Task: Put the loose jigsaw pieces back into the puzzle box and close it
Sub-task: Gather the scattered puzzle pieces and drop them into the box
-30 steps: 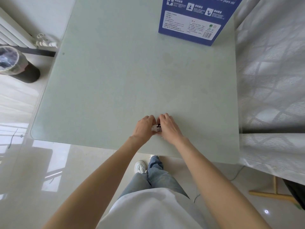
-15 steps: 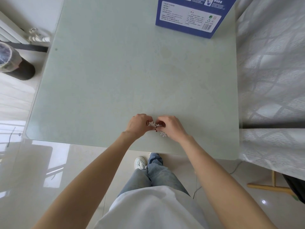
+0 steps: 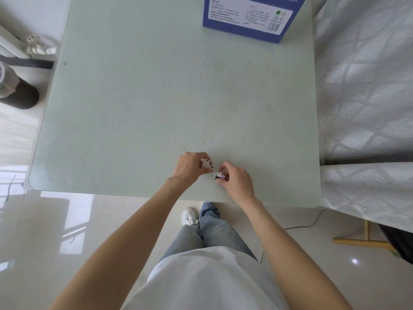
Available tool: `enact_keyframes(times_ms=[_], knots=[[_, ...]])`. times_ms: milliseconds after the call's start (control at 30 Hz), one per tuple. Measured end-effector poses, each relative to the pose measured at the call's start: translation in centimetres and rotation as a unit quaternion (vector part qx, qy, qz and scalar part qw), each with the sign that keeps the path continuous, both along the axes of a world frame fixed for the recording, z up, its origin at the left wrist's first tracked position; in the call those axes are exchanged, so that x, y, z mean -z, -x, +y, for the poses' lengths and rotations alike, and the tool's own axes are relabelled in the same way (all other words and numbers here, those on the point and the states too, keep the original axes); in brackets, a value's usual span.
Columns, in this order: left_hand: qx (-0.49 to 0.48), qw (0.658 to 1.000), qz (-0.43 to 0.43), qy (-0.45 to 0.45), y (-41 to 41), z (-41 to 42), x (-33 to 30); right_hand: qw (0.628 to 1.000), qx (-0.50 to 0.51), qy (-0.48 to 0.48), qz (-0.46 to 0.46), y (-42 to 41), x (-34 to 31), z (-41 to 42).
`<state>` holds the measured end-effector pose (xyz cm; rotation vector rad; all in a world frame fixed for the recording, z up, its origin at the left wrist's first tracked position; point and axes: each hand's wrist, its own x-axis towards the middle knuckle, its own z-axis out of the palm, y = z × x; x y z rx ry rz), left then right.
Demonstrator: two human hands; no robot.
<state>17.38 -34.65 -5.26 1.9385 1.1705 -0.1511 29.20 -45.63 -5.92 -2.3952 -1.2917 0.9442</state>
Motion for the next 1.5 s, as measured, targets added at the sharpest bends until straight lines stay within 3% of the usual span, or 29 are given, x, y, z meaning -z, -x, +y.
enact_keyframes(times_ms=[133, 267, 400, 767, 967, 1067, 1300, 1500], knots=[[0.075, 0.995, 0.046, -0.053, -0.7, -0.1, 0.0, 0.998, -0.026, -0.002, -0.051, 0.5, -0.3, 0.2], [0.134, 0.986, 0.062, -0.077, -1.0, -0.2, 0.1, 0.999, -0.032, 0.009, -0.043, 0.5, -0.2, 0.6], [0.145, 0.985, 0.063, -0.067, -1.1, 0.0, -0.1, 0.998, -0.051, 0.017, -0.035, 0.3, -0.3, 0.7], [0.130, 0.986, 0.079, -0.065, -1.2, -0.2, -0.1, 0.998, 0.043, 0.005, 0.035, -3.7, -0.7, 1.6], [-0.025, 0.998, -0.002, 0.058, 0.6, 0.6, -0.9, 0.997, 0.033, -0.006, 0.066, -5.8, -1.3, 2.0], [-0.118, 0.990, -0.031, 0.071, 1.4, 2.0, -2.7, 0.998, -0.035, -0.023, 0.039, -7.3, -2.6, 2.8], [-0.104, 0.973, -0.188, -0.086, -2.6, 10.6, -13.9, 0.981, -0.075, -0.153, 0.093, -11.3, -11.7, 11.0], [-0.066, 0.916, -0.307, -0.248, -11.1, 23.2, -22.8, 0.921, -0.062, -0.384, -0.017, -17.5, -23.2, 21.9]])
